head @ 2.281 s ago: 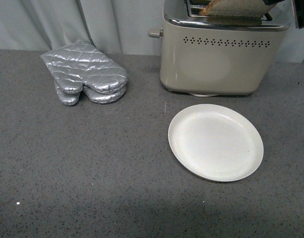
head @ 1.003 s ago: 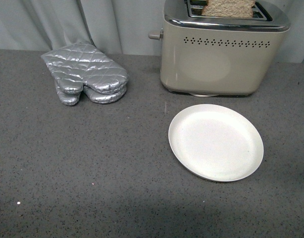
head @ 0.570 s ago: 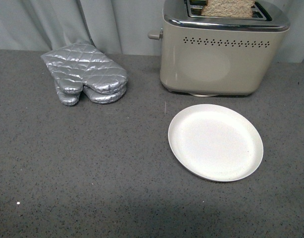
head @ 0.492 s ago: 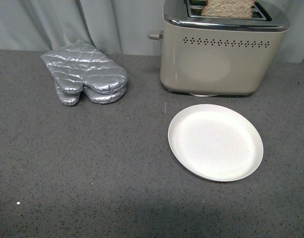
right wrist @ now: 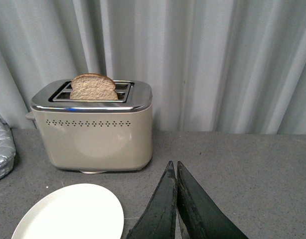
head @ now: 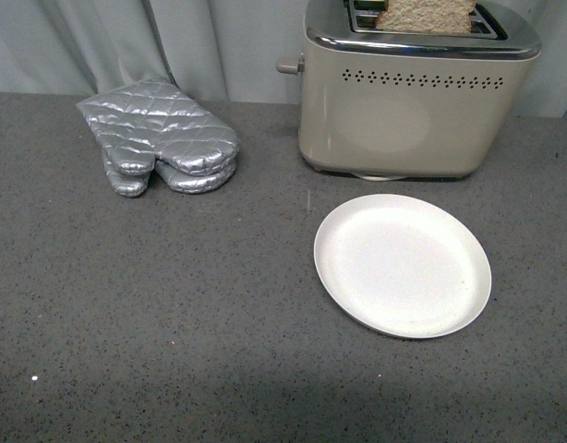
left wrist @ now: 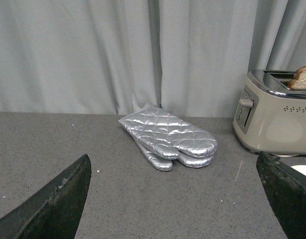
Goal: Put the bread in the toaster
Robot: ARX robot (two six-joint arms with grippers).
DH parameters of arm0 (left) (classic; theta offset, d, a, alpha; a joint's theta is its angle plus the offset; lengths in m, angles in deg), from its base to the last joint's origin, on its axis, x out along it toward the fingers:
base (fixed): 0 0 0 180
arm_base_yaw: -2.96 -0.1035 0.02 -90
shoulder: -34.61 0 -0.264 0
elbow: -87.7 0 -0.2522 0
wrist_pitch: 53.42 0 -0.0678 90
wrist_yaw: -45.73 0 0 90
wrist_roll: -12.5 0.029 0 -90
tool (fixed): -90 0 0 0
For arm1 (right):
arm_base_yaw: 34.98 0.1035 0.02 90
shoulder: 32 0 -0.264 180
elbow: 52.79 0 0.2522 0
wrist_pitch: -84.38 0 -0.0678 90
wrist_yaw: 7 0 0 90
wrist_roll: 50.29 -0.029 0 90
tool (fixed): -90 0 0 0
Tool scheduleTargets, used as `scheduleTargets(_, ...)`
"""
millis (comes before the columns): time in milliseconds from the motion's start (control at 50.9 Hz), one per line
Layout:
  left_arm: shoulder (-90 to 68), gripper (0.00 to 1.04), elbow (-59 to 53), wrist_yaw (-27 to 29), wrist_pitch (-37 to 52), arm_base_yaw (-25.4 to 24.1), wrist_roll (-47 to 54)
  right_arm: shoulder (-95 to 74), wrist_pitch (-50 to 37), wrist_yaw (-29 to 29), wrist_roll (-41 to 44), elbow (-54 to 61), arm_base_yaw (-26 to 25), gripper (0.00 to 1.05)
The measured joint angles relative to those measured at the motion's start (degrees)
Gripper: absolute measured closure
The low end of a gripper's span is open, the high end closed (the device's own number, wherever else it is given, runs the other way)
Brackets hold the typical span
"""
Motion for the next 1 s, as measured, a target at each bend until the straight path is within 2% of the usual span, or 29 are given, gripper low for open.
scheduleTargets(688, 0.00, 0.07, 0.00, 0.00, 0.00, 0.00, 0.00, 13.73, 13.53, 0.00, 0.00, 0.00, 0.00, 1.04)
scheduleTargets(767, 0.02, 0.07, 0.00, 0.02, 0.00, 0.00, 0.00, 19.87, 21.73, -0.07, 0.00, -0.02, 0.00, 1.04)
scheduleTargets(865, 0.02, 0.07, 0.00, 0.04, 0.00, 0.00, 0.00, 23.17, 23.12, -0.07, 0.00, -0.02, 0.00, 1.04)
scheduleTargets(1003, 0.02, 0.07, 0.00, 0.04, 0.00, 0.00, 0.00, 23.17, 23.34, -0.04, 0.00, -0.02, 0.00, 0.83)
